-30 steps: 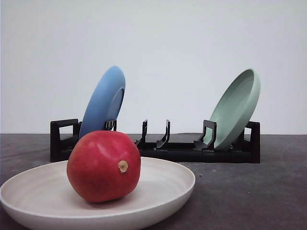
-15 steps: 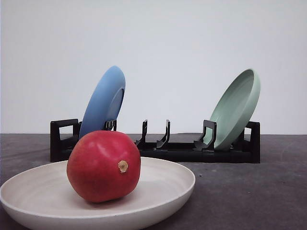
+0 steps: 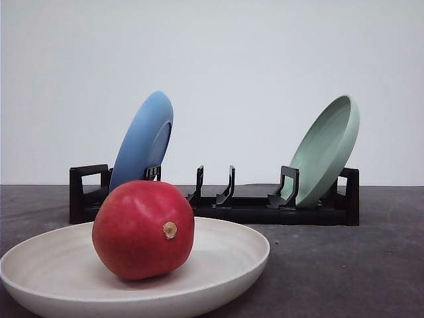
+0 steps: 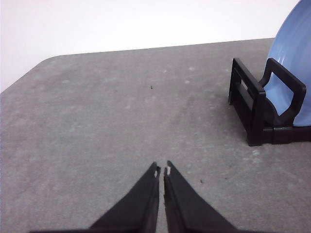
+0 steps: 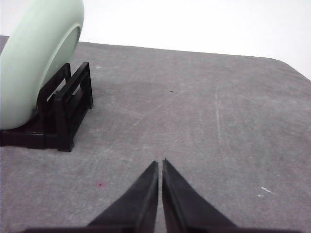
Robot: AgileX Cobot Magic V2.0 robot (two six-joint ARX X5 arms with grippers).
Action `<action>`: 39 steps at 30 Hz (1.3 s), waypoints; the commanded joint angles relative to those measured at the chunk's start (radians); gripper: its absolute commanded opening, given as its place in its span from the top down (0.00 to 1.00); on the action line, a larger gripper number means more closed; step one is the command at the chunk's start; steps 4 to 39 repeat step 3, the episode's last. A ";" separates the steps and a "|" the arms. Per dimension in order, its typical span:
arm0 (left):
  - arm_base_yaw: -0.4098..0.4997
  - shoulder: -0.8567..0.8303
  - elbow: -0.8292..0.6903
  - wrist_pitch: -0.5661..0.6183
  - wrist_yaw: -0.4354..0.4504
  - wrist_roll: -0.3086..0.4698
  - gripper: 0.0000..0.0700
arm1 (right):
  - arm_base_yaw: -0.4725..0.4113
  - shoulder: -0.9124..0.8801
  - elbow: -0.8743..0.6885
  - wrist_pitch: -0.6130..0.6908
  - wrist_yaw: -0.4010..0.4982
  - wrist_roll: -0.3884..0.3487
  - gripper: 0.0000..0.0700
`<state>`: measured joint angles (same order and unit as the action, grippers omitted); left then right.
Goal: Place pomegranate in white plate
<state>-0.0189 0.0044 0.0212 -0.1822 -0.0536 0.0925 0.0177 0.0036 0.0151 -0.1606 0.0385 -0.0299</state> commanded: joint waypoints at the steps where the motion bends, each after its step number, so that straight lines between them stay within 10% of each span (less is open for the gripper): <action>1: 0.001 -0.002 -0.009 -0.005 0.002 -0.001 1.00 | -0.001 0.000 -0.005 0.011 0.004 -0.001 0.99; 39: 0.001 -0.002 -0.009 -0.005 0.002 -0.001 1.00 | -0.001 0.000 -0.005 0.011 0.004 -0.001 0.99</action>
